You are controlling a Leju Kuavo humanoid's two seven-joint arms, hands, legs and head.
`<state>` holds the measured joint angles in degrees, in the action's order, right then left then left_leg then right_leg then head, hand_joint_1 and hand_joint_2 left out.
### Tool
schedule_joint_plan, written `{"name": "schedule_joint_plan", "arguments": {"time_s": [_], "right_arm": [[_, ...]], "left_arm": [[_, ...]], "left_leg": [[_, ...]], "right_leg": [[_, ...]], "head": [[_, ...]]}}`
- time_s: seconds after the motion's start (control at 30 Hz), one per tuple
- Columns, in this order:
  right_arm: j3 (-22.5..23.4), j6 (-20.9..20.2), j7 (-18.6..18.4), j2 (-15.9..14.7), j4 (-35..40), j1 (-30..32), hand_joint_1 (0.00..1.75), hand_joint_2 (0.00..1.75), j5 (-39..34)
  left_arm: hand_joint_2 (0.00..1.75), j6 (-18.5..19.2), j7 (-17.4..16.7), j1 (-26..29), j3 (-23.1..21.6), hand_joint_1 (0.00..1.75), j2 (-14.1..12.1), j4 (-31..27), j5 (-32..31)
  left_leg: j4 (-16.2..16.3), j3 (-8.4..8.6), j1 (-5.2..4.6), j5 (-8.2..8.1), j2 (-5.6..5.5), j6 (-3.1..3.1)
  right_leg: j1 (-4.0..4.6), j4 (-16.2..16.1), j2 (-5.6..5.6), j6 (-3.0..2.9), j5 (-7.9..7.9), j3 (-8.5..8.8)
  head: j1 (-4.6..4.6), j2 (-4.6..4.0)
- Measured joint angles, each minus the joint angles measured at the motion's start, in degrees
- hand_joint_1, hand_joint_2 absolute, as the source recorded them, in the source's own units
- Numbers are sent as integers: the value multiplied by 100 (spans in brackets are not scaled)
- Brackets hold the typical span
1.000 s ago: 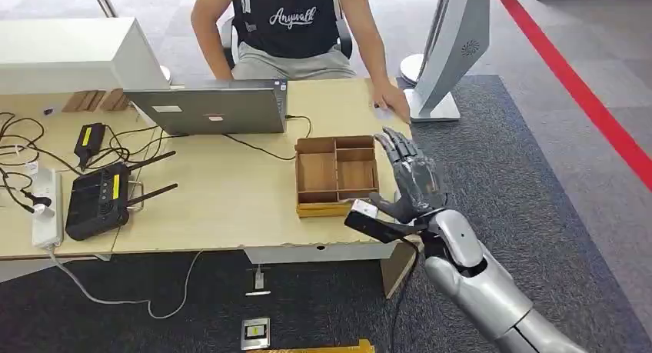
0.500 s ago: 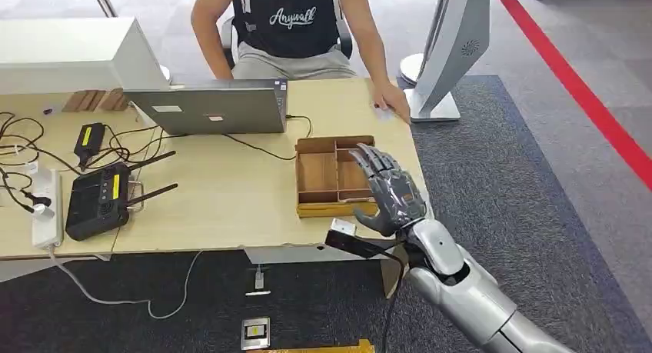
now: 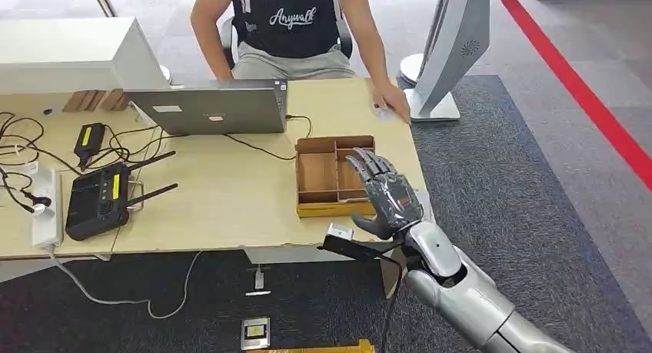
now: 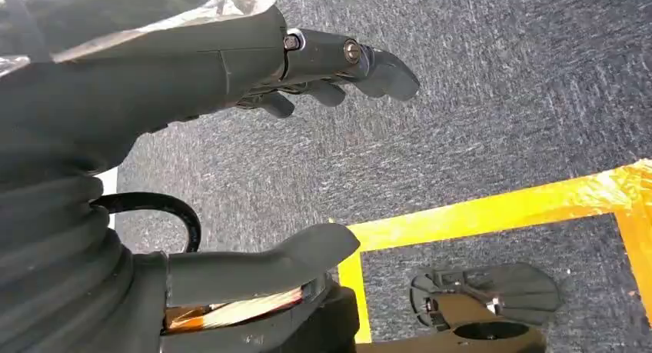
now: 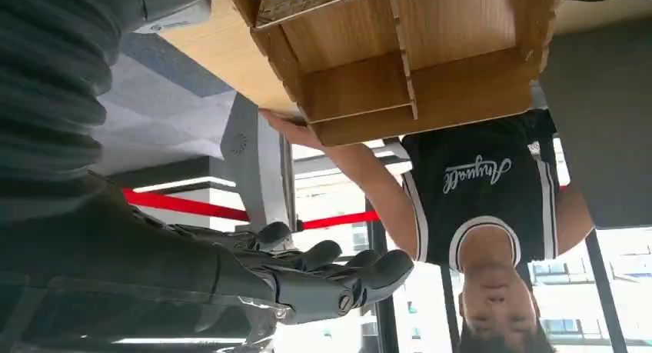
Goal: Pass the card to the sensor for recognition and then transmit it.
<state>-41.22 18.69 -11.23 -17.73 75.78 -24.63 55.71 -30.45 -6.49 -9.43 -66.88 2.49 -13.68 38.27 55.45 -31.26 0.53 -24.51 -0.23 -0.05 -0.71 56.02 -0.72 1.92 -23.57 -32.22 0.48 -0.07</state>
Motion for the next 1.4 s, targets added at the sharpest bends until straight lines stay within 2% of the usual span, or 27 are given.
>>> {"name": "schedule_joint_plan", "arguments": {"time_s": [0.2, 0.23, 0.3, 0.33, 0.4, 0.5, 0.7, 1.4], "right_arm": [[-9, -33, 0, 0, -2, -2, 0, 175, 0], [-29, -286, 4, 33, -37, -78, 0, 175, -13], [-188, -1129, 162, 204, -539, -519, 0, 175, -55], [-238, -1216, 238, 290, -799, -657, 0, 175, -63], [-311, -1141, 405, 453, -1240, -907, 0, 175, -103], [-417, -1099, 450, 645, -1759, -1141, 0, 175, -131], [-538, -1102, 439, 818, -2297, -1280, 0, 175, -162], [-761, -1097, 439, 984, -2927, -1413, 0, 175, -166]], "left_arm": [[175, 0, 0, 1, 0, 0, 0, 0, 0], [175, 0, 0, 2, 0, 0, 0, 0, -2], [175, 4, 0, -7, 0, 0, -2, 0, -4], [175, 7, 0, -27, 0, 0, 0, 0, -7], [175, 7, 0, -38, 0, 0, 7, -2, -15], [175, 7, 0, -31, 0, 0, 7, -2, -20], [175, 0, 0, -31, 0, 0, 7, -2, -35], [175, 0, 0, -28, 0, 0, 7, -2, -39]], "left_leg": [[-2, -8, 0, 0, -1, 0], [-3, -13, 0, 0, -2, 0], [-3, -12, 0, 2, 25, -6], [-3, -13, 1, 4, 24, -8], [-2, -19, 1, 19, 8, -6], [-2, -18, 1, 21, 6, -8], [-2, -20, 1, 17, 7, -5], [-2, -19, 1, 16, 8, -5]], "right_leg": [[0, 2, 0, 0, 0, 3], [0, 3, 0, 0, 0, 1], [0, 5, 27, -11, 8, -19], [1, 4, 27, -10, 9, -23], [1, 5, 17, -7, 11, -24], [1, 6, 17, -7, 12, -23], [1, 6, 17, -7, 11, -25], [1, 6, 17, -6, 11, -25]], "head": [[0, 0], [2, 0], [0, 0], [-18, 0], [-2, 0], [-4, 0], [-4, 0], [-4, 0]]}}
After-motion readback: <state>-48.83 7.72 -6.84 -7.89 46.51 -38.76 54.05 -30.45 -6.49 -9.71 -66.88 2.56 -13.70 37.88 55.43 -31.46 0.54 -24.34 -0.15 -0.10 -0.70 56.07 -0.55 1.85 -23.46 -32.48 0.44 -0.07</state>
